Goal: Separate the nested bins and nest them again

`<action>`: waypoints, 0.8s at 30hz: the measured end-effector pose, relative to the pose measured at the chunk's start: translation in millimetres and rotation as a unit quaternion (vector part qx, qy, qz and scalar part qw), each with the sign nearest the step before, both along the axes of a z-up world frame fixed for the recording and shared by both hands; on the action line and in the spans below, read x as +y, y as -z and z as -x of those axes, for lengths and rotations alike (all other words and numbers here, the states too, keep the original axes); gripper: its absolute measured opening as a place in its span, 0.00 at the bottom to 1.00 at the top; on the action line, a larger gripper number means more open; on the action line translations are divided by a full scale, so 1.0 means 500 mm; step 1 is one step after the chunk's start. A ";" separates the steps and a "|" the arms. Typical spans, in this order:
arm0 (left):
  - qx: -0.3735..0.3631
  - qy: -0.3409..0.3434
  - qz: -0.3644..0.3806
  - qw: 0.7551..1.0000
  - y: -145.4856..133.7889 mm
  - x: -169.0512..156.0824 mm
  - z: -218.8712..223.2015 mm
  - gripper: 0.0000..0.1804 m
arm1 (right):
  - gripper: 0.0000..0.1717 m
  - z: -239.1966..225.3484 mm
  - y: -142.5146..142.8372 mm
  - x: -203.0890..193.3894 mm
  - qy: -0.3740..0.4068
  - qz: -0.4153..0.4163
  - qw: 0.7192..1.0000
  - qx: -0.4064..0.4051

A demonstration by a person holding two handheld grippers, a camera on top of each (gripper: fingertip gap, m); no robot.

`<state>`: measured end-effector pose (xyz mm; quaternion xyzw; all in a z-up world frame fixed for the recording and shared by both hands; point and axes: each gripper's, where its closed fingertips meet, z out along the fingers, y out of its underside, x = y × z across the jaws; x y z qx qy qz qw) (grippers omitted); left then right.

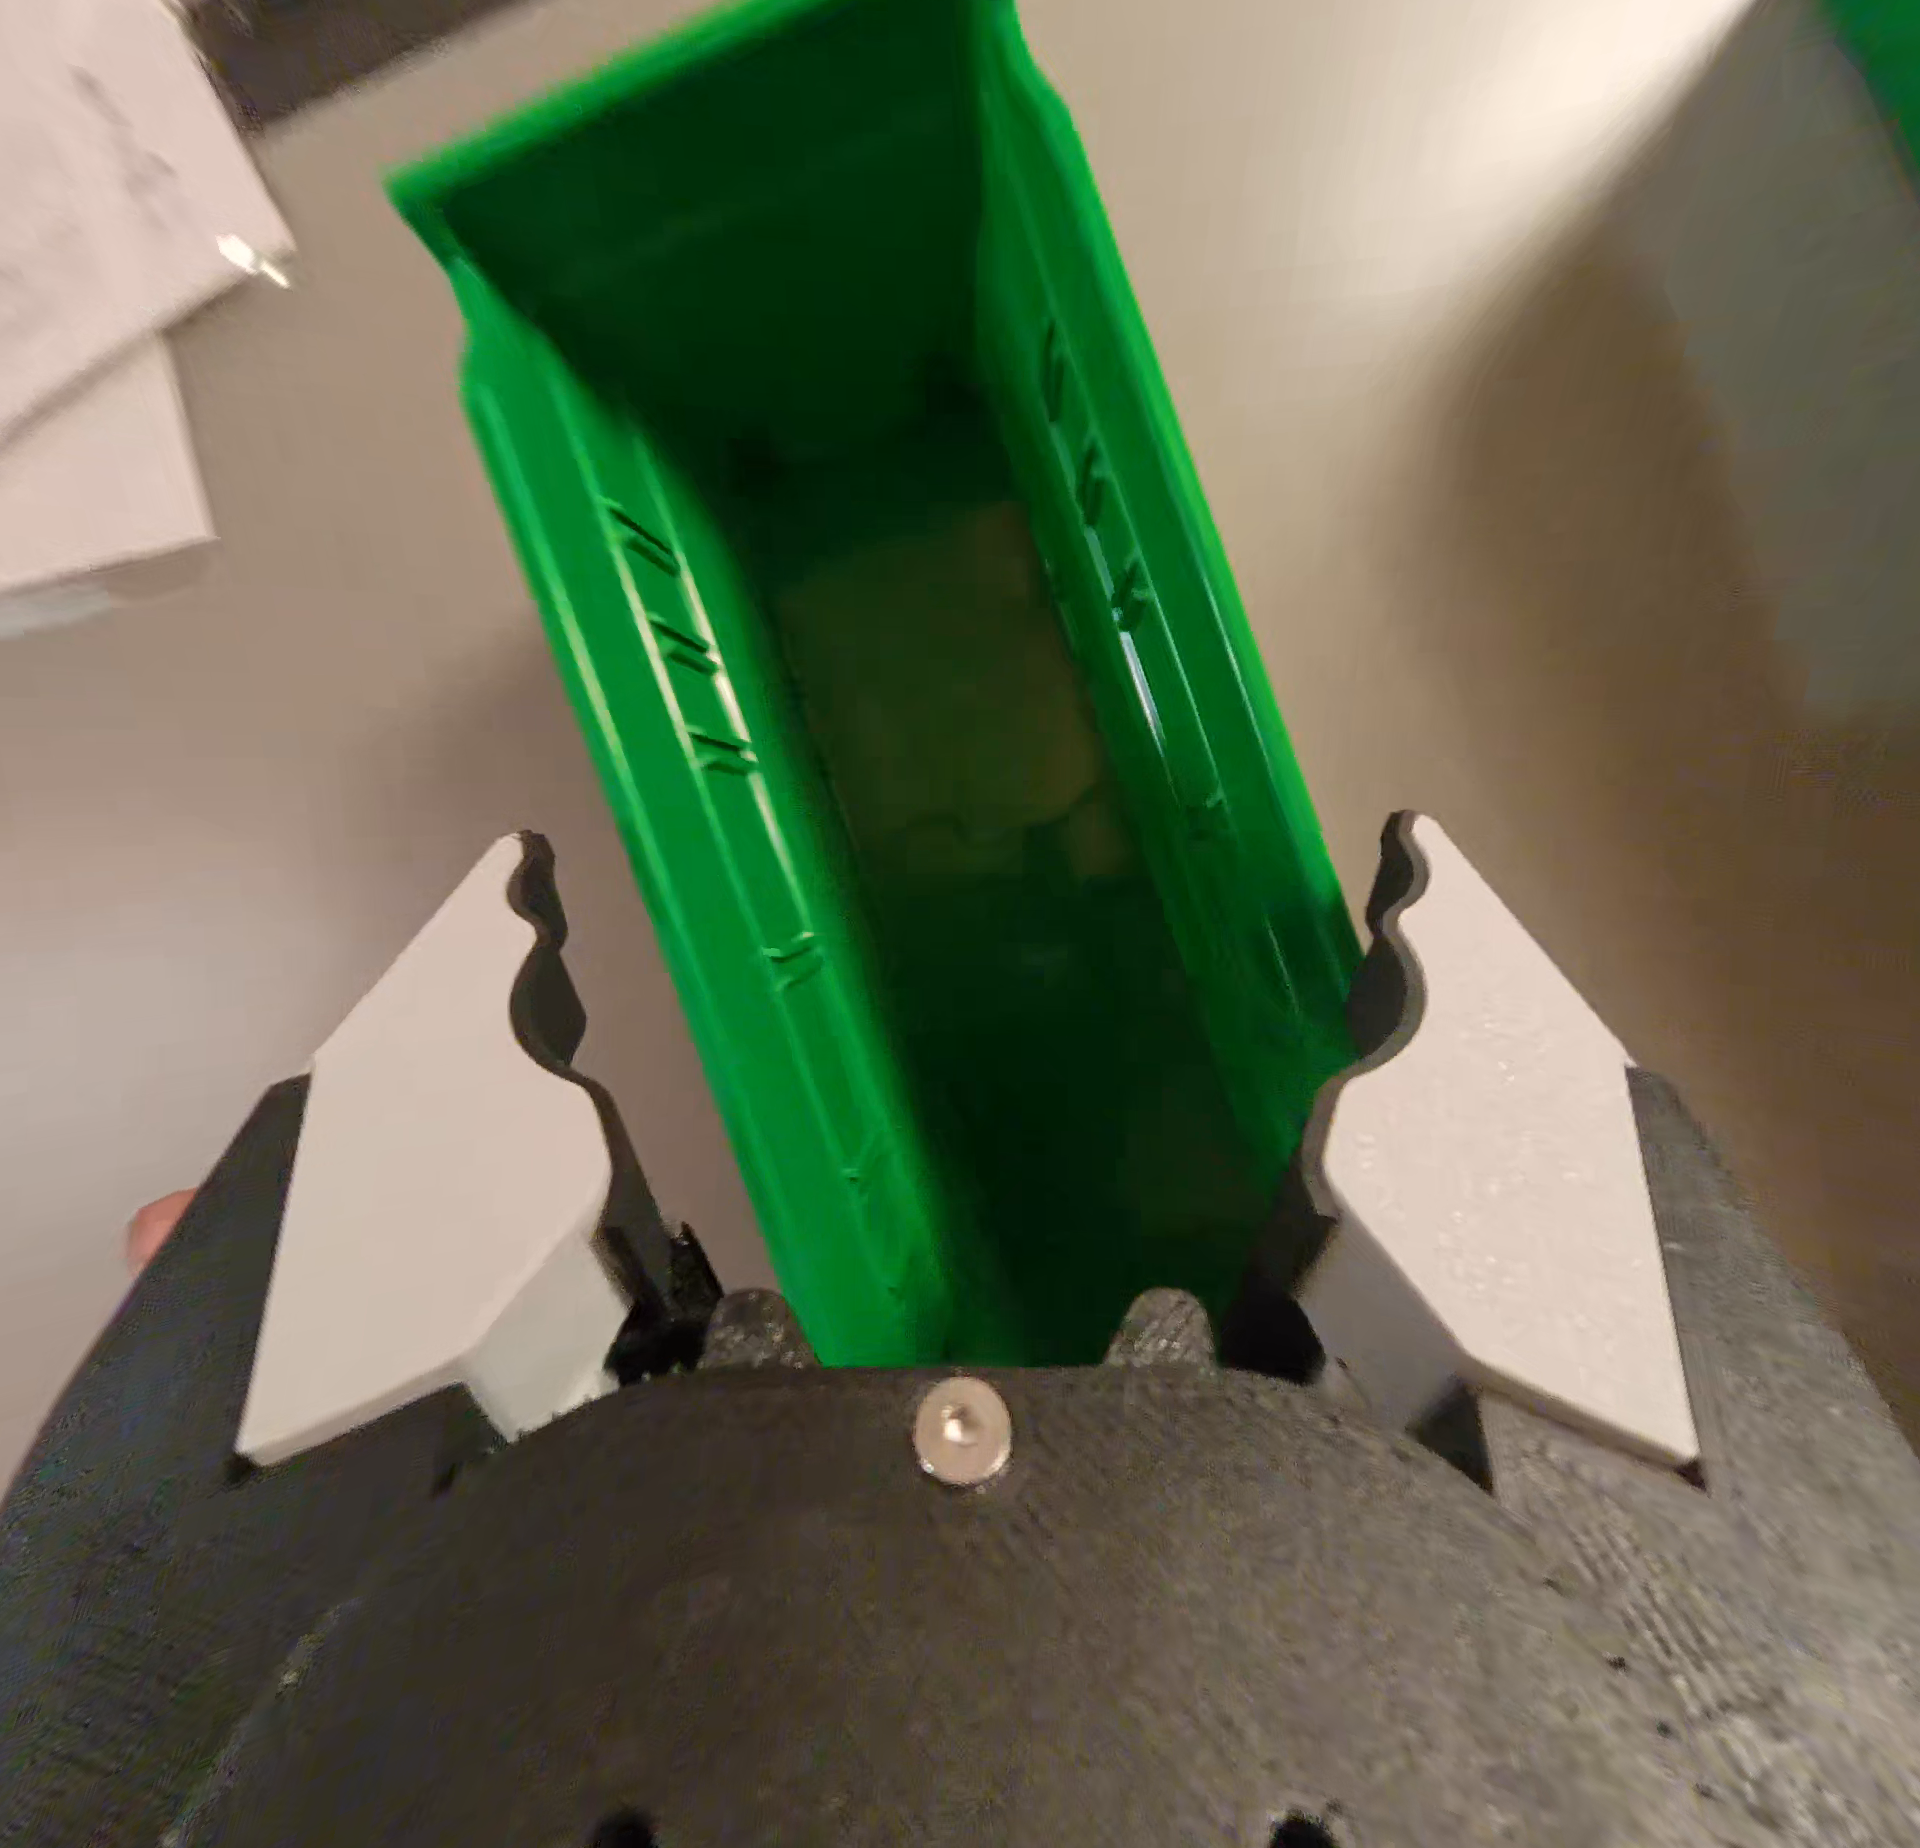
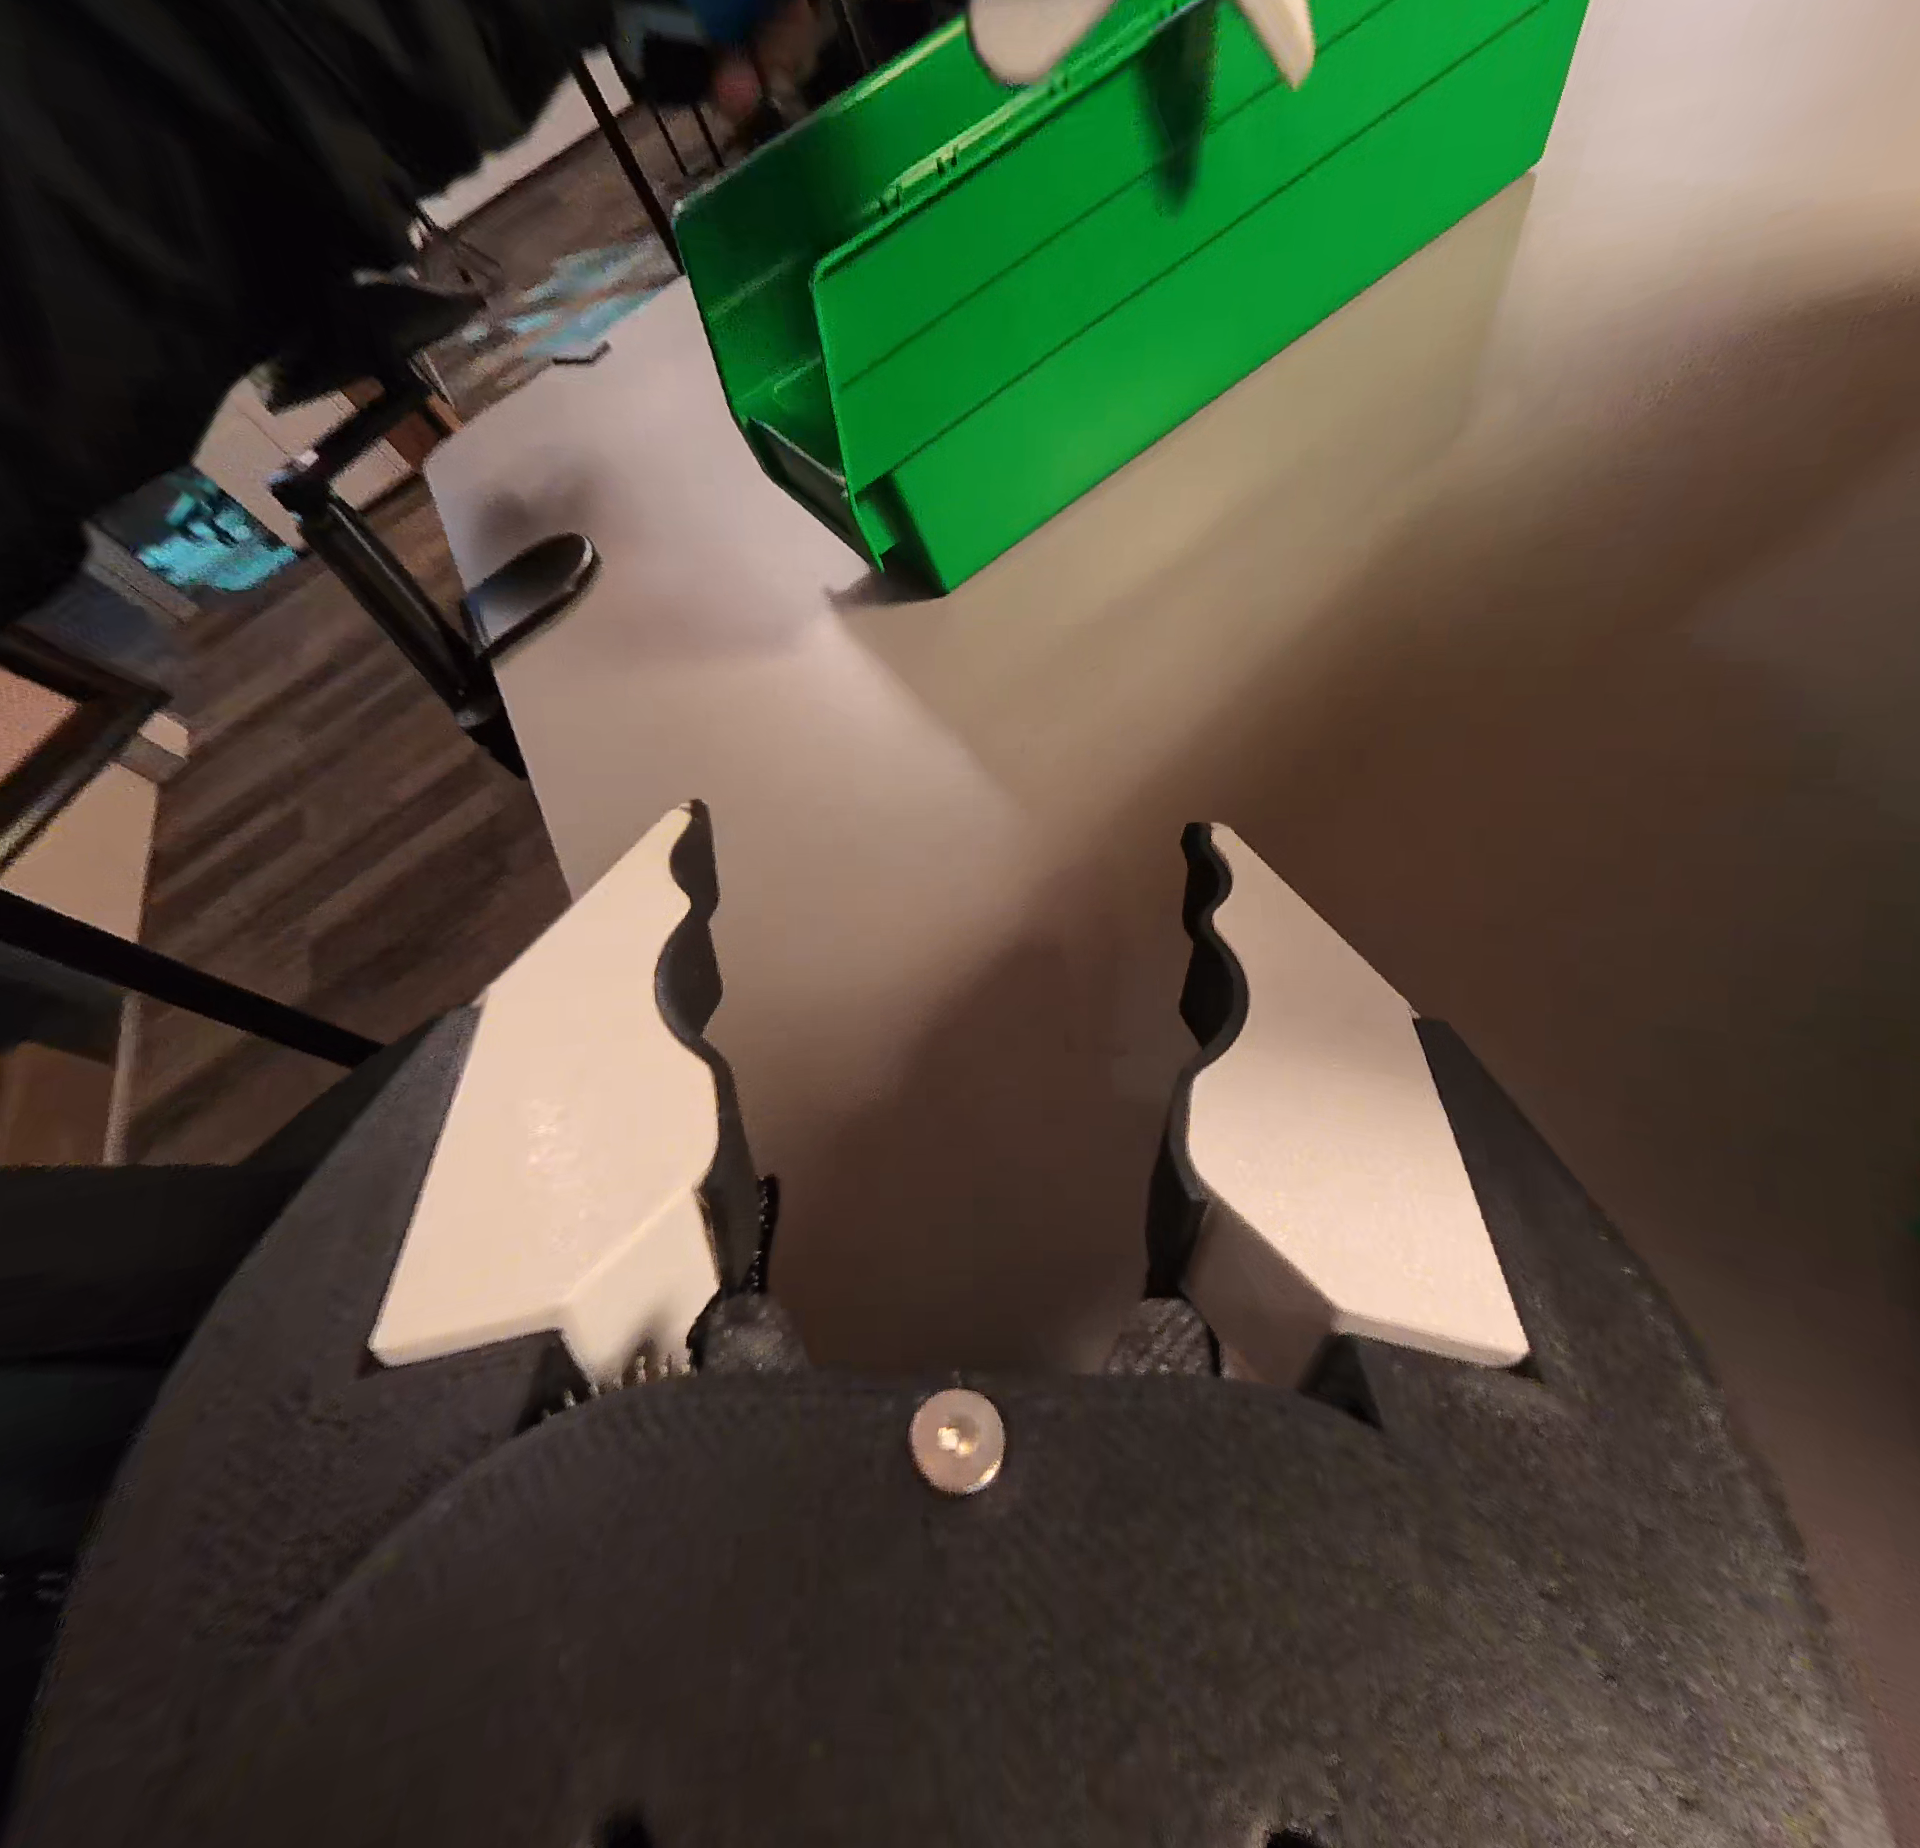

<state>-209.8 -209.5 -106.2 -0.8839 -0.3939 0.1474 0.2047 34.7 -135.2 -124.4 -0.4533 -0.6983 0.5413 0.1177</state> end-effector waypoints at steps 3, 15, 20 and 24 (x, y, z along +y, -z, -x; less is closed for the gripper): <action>-0.031 -0.001 0.005 1.000 0.017 0.006 -0.014 0.83 | 0.53 -0.008 -0.017 0.014 0.003 0.048 0.999 0.003; -0.059 -0.010 0.047 0.997 0.010 0.007 -0.016 0.78 | 0.52 -0.015 -0.028 0.024 0.014 0.068 0.998 0.012; -0.087 -0.015 0.018 0.996 0.024 0.008 -0.022 0.76 | 0.51 -0.026 -0.039 0.032 0.015 0.094 0.995 0.019; -0.079 -0.006 0.031 0.996 0.016 -0.001 -0.023 0.66 | 0.51 -0.027 -0.045 0.039 0.018 0.111 0.993 0.021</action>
